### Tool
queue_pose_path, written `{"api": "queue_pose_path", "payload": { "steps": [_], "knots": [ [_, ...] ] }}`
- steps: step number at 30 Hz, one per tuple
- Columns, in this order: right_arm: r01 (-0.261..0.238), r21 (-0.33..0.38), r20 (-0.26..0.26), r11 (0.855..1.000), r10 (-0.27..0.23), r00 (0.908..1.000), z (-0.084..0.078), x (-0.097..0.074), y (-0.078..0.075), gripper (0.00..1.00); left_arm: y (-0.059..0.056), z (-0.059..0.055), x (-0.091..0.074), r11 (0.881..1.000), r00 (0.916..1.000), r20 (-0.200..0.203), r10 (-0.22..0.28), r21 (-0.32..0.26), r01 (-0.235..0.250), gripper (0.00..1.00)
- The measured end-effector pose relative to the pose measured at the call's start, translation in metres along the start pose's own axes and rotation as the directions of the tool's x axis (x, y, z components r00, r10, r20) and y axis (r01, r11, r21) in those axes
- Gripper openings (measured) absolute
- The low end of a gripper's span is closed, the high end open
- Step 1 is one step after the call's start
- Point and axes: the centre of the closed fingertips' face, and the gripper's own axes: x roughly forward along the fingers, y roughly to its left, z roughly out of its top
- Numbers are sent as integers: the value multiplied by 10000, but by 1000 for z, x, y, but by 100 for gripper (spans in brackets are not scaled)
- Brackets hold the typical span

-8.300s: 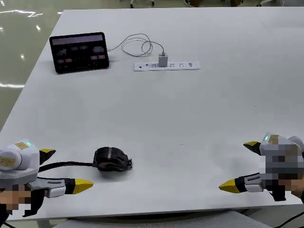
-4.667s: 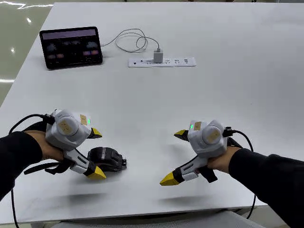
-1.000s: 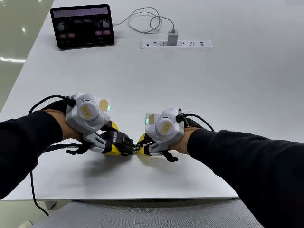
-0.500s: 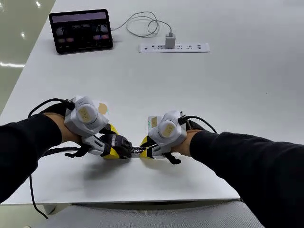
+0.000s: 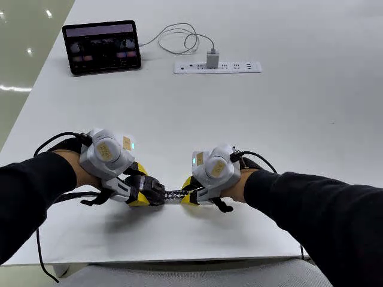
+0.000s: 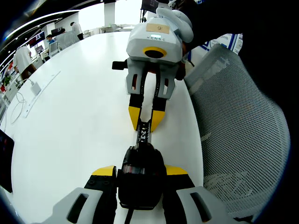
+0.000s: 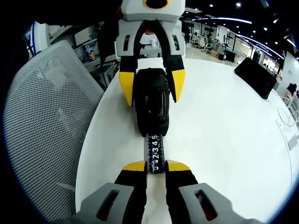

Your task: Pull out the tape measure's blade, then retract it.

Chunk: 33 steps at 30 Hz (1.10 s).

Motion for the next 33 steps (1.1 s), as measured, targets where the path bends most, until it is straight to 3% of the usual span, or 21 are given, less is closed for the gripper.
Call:
{"api": "queue_pose_path", "payload": {
  "steps": [33],
  "knots": [
    [80,204,-154,9998,-76,9999,-18,-17,2,9,-1,1,-1,10000,9998,214,21,64,-22,33]
  ]
}}
